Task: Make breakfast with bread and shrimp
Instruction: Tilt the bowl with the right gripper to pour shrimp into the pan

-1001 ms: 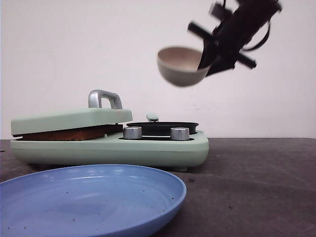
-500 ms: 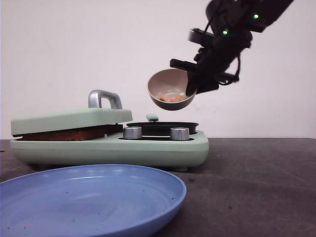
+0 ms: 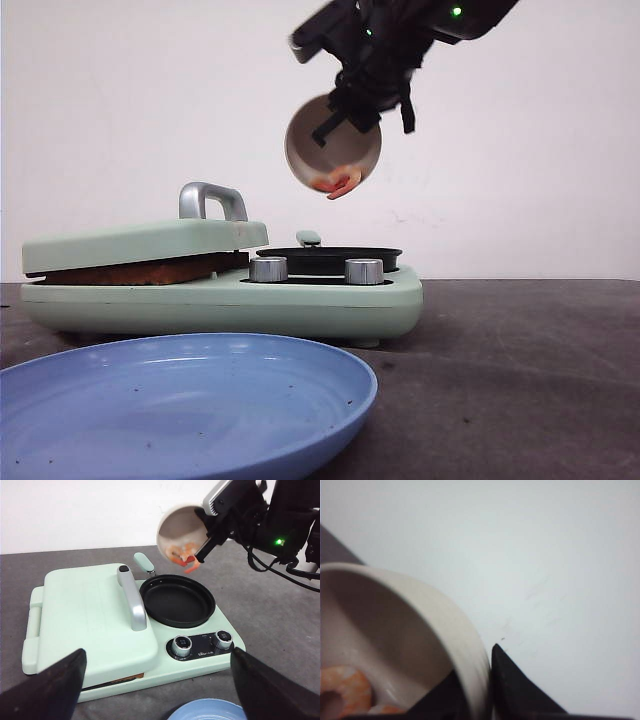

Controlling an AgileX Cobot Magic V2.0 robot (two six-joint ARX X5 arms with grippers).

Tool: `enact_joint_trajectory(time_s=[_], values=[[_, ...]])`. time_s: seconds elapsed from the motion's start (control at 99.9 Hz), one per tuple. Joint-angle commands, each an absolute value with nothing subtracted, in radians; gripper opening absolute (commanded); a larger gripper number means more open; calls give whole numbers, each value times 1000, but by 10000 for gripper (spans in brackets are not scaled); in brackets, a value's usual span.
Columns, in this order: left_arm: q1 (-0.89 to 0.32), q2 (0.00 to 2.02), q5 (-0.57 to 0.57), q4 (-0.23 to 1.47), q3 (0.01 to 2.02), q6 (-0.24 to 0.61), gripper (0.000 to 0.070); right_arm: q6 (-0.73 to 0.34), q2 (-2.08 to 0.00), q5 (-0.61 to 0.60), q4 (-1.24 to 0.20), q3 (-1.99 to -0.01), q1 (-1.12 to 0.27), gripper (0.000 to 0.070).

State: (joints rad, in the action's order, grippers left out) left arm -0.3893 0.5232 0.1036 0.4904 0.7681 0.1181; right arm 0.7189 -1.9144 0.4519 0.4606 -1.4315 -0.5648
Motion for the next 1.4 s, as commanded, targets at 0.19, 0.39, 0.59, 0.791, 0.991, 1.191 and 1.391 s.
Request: enact_joint_trajectory(time_s=[0.19, 0.39, 0.59, 0.791, 0.991, 1.191, 1.391], values=[[-394, 522, 101, 483, 773, 81, 498, 959, -1922, 490, 538, -1452, -589, 0], [-394, 509, 101, 483, 773, 67, 498, 988, -1922, 490, 540, -1451, -602, 0], [-394, 496, 101, 484, 773, 64, 498, 987, -1922, 490, 539, -1451, -606, 0], [-394, 488, 101, 486, 773, 62, 498, 987, -1922, 490, 537, -1451, -617, 0], [-394, 488, 101, 487, 773, 55, 498, 1014, -1922, 474, 573, -1451, -633, 0], [-394, 488, 101, 493, 773, 37, 498, 1086, -1922, 471, 654, -1451, -634, 0], [-394, 488, 102, 502, 773, 33, 498, 1093, -1922, 472, 658, -1451, -633, 0]])
